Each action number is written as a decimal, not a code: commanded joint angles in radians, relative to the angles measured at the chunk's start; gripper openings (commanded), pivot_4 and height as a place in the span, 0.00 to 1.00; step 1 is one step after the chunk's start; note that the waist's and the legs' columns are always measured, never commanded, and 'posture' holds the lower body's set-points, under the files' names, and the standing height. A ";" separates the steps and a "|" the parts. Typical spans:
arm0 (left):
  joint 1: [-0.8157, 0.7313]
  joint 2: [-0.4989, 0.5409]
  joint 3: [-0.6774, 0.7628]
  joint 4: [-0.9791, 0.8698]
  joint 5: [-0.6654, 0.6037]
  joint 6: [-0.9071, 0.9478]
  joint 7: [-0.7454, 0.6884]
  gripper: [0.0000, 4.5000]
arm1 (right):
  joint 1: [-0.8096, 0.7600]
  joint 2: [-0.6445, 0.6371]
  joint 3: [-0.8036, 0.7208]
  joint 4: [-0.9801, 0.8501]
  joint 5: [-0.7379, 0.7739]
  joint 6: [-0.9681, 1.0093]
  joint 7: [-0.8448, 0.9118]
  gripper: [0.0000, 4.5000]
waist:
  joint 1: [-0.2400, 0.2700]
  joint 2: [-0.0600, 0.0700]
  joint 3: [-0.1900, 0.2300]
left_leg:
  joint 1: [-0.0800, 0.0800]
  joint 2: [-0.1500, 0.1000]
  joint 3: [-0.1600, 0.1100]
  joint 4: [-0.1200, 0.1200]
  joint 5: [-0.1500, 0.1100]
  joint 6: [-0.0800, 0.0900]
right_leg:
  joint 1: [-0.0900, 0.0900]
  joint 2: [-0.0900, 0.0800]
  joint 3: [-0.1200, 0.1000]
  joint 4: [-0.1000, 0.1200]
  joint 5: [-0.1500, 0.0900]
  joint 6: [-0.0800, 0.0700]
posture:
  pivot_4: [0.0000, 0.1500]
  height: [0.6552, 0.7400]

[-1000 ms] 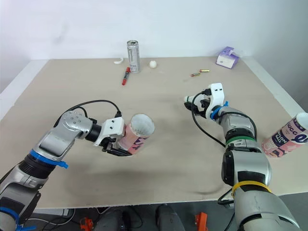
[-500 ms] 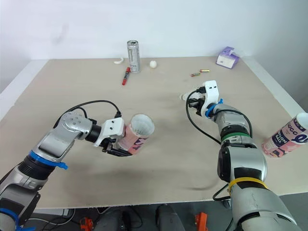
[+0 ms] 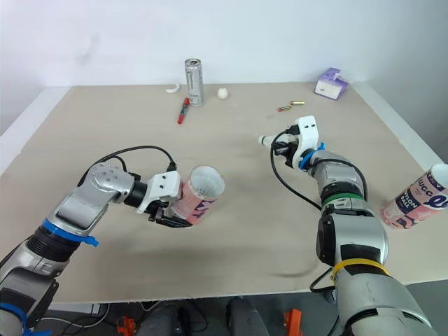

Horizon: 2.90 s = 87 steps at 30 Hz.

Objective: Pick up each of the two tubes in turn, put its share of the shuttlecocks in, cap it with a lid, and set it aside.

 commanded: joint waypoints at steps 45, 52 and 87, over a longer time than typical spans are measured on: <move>-0.023 -0.006 -0.074 0.116 0.007 0.004 -0.020 0.66 | 0.492 -0.530 0.176 -1.836 0.262 0.333 0.245 0.04 | 0.012 0.003 -0.002 | 0.002 -0.001 -0.003 0.003 -0.002 -0.002 | 0.003 -0.001 -0.002 0.001 -0.008 0.003 | 1.00 1.00; -0.017 -0.002 -0.072 0.105 0.005 0.011 -0.016 0.66 | 0.450 -0.497 0.232 -1.808 0.233 0.302 0.255 0.04 | 0.012 0.003 -0.002 | 0.002 -0.001 -0.003 0.003 -0.002 -0.002 | 0.002 -0.001 -0.003 0.001 -0.008 0.003 | 1.00 1.00; -0.059 -0.012 -0.086 0.119 0.017 -0.057 -0.031 0.66 | 0.109 -0.407 0.486 -1.458 0.268 0.456 0.501 0.02 | 0.025 0.003 -0.002 | -0.001 0.000 -0.003 0.003 -0.002 -0.001 | 0.000 -0.001 -0.003 0.002 -0.006 0.005 | 1.00 1.00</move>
